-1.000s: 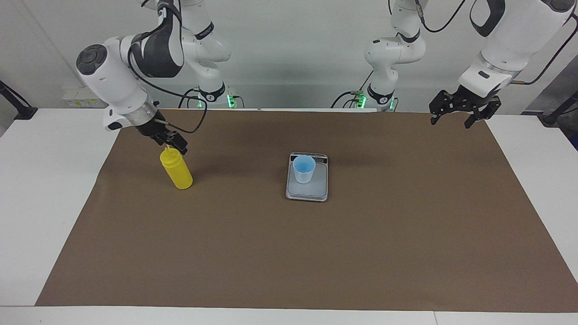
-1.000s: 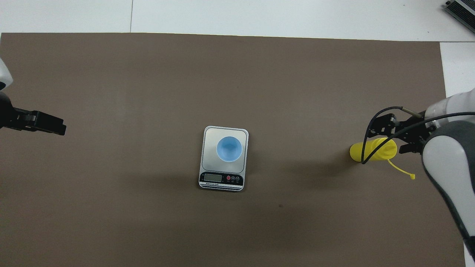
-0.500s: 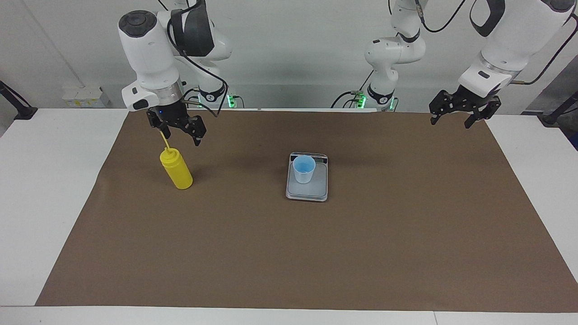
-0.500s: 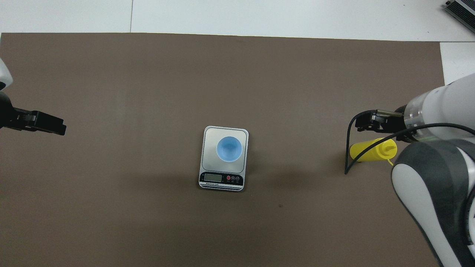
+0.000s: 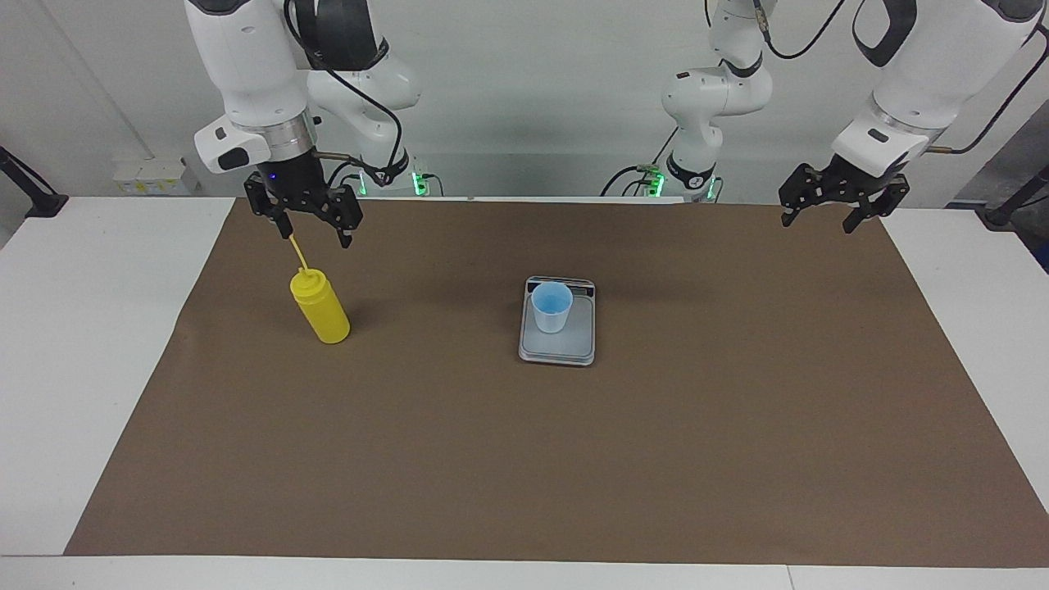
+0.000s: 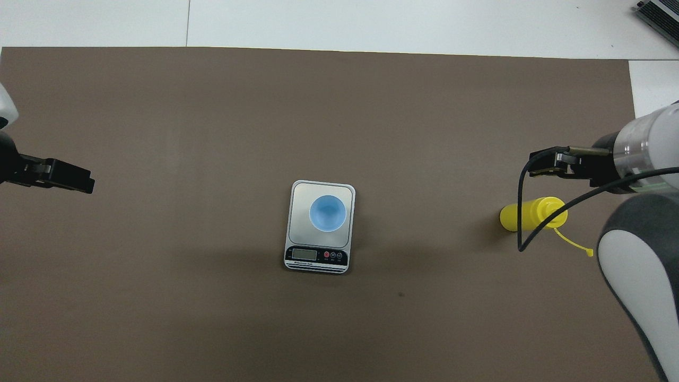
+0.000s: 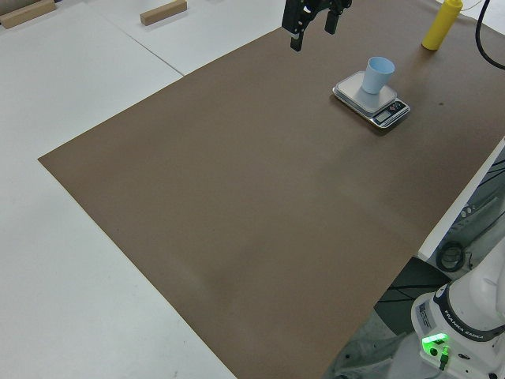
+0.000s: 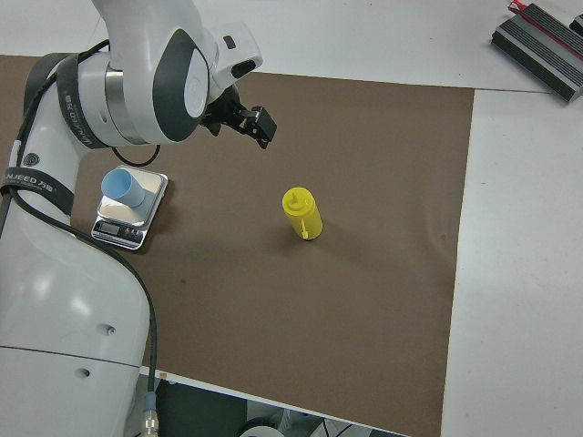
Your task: Pour seasoning into cup on scale with both arms
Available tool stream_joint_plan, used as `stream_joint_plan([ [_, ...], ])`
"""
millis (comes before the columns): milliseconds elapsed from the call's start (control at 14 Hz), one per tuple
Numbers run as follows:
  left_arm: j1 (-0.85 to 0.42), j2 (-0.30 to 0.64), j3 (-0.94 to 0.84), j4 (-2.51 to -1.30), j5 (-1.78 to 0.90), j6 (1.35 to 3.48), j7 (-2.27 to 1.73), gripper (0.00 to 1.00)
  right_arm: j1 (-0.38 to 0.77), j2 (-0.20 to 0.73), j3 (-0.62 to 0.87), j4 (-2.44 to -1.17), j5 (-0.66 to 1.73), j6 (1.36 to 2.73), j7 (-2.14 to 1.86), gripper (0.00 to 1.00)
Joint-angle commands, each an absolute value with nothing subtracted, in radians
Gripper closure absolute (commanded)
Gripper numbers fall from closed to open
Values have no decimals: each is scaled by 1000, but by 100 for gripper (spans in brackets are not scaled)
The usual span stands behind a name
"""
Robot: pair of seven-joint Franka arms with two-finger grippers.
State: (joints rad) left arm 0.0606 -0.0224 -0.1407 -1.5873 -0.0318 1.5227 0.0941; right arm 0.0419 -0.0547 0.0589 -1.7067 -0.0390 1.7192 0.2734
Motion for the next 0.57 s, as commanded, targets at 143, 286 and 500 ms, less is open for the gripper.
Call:
stream_joint_plan([
  [143, 74, -37, -146, -1601, -46, 1514, 101, 0, 26, -57, 63, -1709, -38, 1692, 199, 0],
  [286, 72, -37, -146, -1601, -46, 1516, 101, 0, 26, -60, 63, -1716, -38, 1692, 174, 0],
  [500, 72, -37, -146, -1601, -46, 1516, 101, 0, 26, -64, 63, -1727, -37, 1694, 163, 0],
])
